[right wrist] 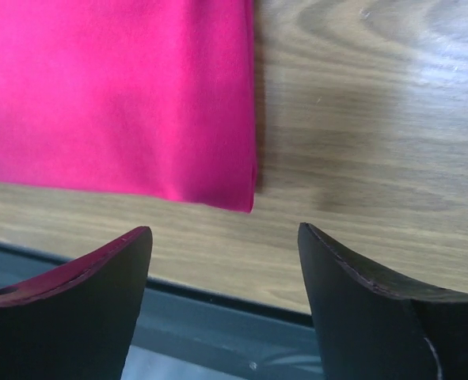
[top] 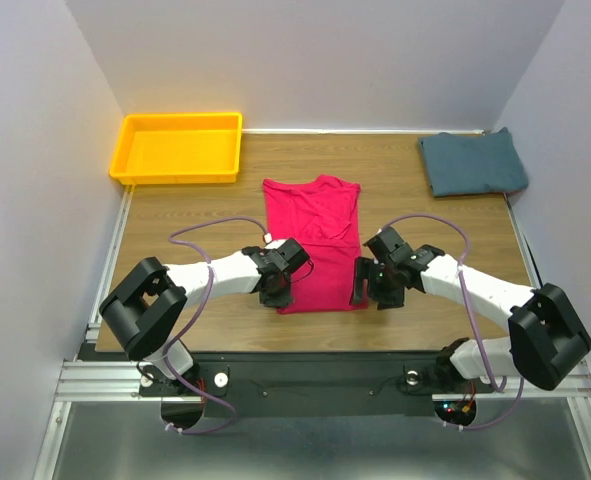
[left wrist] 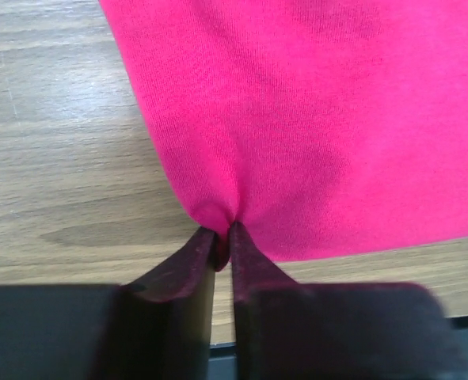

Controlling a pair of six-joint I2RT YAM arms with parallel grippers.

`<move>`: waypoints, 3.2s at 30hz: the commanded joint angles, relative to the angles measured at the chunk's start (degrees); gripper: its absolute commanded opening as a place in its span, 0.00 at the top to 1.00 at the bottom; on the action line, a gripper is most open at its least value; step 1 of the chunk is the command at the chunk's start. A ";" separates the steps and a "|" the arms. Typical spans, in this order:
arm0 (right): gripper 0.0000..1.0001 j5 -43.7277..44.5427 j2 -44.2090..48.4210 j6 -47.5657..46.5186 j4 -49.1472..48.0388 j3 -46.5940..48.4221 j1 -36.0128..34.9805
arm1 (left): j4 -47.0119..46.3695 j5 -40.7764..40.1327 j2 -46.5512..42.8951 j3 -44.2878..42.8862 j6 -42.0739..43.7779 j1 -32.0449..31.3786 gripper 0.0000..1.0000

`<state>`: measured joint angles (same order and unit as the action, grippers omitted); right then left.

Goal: Fold and stack the t-shirts
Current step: Fold the tshirt

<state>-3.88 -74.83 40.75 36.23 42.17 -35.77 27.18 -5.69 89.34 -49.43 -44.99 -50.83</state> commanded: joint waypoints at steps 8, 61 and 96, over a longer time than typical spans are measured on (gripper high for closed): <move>0.31 7.31 -4.01 3.98 -3.27 1.16 -2.11 | 0.68 0.42 2.24 3.37 1.49 -0.41 0.94; 0.99 2.54 11.99 2.75 23.44 8.15 -6.24 | 8.32 8.70 -32.11 8.22 -3.87 -7.88 1.00; 0.99 9.86 -29.84 -22.38 25.04 61.88 9.05 | 2.18 3.41 -6.12 -18.24 17.13 22.61 1.00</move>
<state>3.81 -102.39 22.26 63.88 100.42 -28.47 29.32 -1.61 81.62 -64.79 -31.88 -30.83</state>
